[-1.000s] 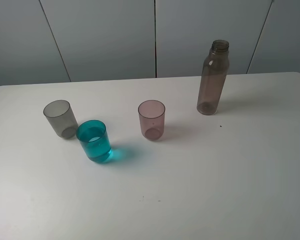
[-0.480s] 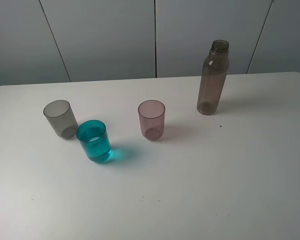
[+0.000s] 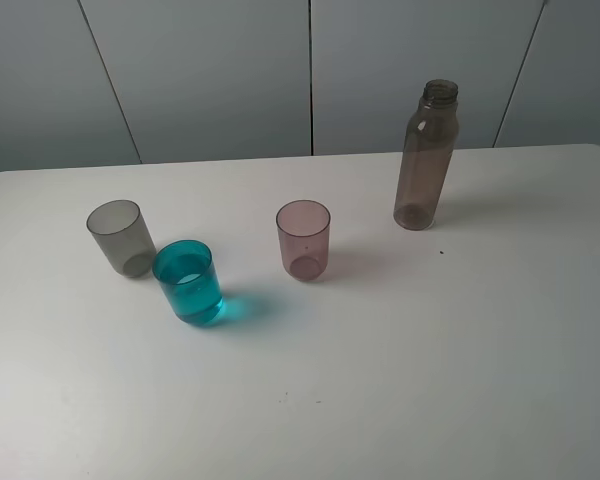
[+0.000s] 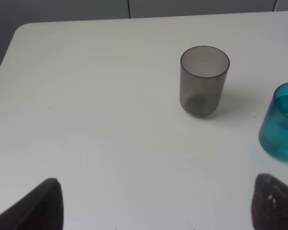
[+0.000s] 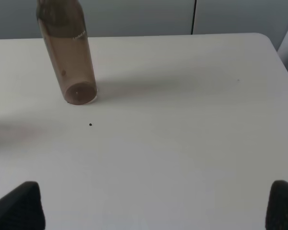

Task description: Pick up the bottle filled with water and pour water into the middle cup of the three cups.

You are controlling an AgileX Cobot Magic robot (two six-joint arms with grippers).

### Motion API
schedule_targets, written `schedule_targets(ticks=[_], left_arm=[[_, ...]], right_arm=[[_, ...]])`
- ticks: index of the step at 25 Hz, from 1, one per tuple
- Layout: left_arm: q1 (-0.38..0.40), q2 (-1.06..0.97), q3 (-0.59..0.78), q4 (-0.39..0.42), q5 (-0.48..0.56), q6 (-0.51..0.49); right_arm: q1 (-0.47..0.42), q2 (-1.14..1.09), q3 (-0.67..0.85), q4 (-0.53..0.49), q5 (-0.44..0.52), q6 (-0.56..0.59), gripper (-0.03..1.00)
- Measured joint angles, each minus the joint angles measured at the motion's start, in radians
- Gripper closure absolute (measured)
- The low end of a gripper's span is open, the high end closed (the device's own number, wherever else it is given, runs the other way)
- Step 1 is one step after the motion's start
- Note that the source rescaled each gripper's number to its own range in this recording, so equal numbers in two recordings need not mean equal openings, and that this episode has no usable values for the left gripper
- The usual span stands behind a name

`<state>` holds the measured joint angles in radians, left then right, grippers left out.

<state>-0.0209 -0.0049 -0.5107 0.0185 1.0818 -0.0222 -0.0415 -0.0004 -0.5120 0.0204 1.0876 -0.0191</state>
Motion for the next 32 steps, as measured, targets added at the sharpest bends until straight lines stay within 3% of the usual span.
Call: schedule_targets(ticks=[32], left_arm=[[0.000, 0.000, 0.000, 0.000, 0.000, 0.000]], right_arm=[[0.000, 0.000, 0.000, 0.008, 0.000, -0.019, -0.03]])
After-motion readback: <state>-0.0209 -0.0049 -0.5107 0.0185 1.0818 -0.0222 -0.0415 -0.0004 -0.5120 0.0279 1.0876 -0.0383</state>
